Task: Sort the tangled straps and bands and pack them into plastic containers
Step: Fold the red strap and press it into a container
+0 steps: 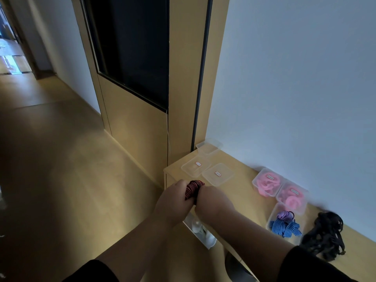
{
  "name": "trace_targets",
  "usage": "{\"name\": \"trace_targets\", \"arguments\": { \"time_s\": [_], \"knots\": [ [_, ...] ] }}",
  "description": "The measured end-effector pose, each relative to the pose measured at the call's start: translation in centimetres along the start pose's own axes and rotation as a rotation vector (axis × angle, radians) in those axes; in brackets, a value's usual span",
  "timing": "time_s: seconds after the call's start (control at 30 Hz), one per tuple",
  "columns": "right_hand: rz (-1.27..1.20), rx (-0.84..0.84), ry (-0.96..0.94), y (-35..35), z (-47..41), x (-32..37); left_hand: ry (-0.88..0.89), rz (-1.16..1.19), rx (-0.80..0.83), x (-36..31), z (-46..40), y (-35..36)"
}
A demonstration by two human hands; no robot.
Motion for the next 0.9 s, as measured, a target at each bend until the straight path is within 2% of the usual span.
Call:
{"name": "trace_targets", "arguments": {
  "time_s": [0.13,0.23,0.33,0.43,0.5,0.67,0.9],
  "knots": [
    [-0.009,-0.020,-0.020,0.0,-0.5,0.1,-0.054,0.140,-0.008,-0.6,-0.1,-0.7],
    [-0.040,-0.040,-0.003,0.3,-0.7,-0.1,-0.129,0.524,0.074,-0.9,-0.2,-0.7],
    [-0.019,-0.083,0.004,0.3,-0.8,-0.3,-0.179,0.721,0.160,-1.0,-0.2,-0.3],
    [-0.045,-0.123,0.010,0.3,-0.8,-0.9,-0.254,1.011,0.157,-1.4,-0.5,-0.2],
    [-0.063,-0.145,0.013,0.3,-0.7,-1.2,-0.305,1.120,0.154,-1.9,-0.6,-0.4],
    [0.005,-0.150,-0.035,0.4,-0.2,-0.8,-0.307,0.993,0.188,-2.4,-0.8,-0.7],
    [-0.030,-0.199,-0.053,1.2,-0.4,-1.8,-0.241,1.061,0.187,-1.9,-0.8,-0.2]
  ]
}}
Point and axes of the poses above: each hand's wrist, its own z-axis away from the middle knuckle, its own y-axis out of the palm, x = y × z, the point moved 3 cm from there along -z, towards the middle knuckle, and after that the axes turned 10 degrees about x, right-handed, at the moved point
